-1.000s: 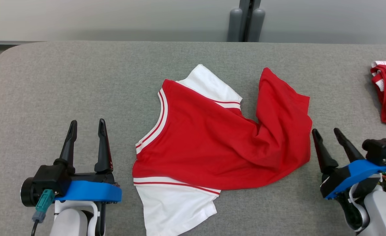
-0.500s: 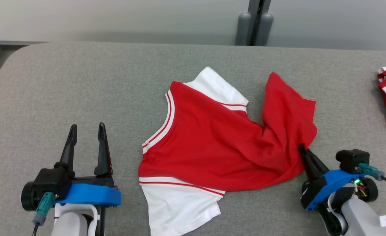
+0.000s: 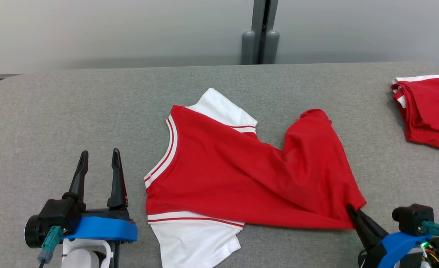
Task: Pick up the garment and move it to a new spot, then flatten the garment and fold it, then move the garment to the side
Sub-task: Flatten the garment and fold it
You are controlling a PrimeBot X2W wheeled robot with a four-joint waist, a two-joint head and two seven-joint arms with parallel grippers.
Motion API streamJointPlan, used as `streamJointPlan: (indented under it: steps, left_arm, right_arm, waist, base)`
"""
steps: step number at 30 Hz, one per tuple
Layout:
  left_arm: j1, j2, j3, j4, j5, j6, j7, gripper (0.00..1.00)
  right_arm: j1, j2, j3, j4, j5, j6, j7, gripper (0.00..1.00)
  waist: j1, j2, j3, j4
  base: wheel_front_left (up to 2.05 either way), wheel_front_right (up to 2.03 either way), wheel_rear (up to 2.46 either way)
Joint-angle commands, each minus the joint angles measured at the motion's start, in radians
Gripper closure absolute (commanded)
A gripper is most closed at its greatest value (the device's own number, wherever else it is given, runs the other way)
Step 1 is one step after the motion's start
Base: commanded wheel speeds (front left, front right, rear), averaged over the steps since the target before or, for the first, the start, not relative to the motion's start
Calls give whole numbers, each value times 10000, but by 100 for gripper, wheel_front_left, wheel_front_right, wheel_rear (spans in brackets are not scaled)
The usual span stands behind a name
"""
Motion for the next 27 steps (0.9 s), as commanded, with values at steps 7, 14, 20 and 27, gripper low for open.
streamJointPlan:
  steps: [7, 14, 20, 27]
  left_arm:
    - [-53, -4, 37, -23, -20, -11, -25, 0]
    - [-178, -6, 61, 6, -14, -48, -25, 0]
    - [-187, -6, 175, -12, 43, -74, -25, 0]
    - [-330, -7, 177, -36, 82, -111, -25, 0]
  right_arm:
    - [1648, 494, -597, -2851, -508, 1, 2628, 85]
    - [1859, 832, -1202, -4115, -848, 1, 3085, 0]
    - [887, 767, -1699, -4429, -1149, 1, 1922, 0]
    - [-933, 200, -1401, -3481, -1247, 1, 1224, 0]
  waist:
    - [1, -1, 93, -120]
    - [1, -1, 178, -65]
    - [1, -1, 199, -25]
    - [1, -1, 374, 33]
  base:
    - [0, 0, 0]
    - [0, 0, 0]
    - [0, 0, 0]
    - [0, 0, 0]
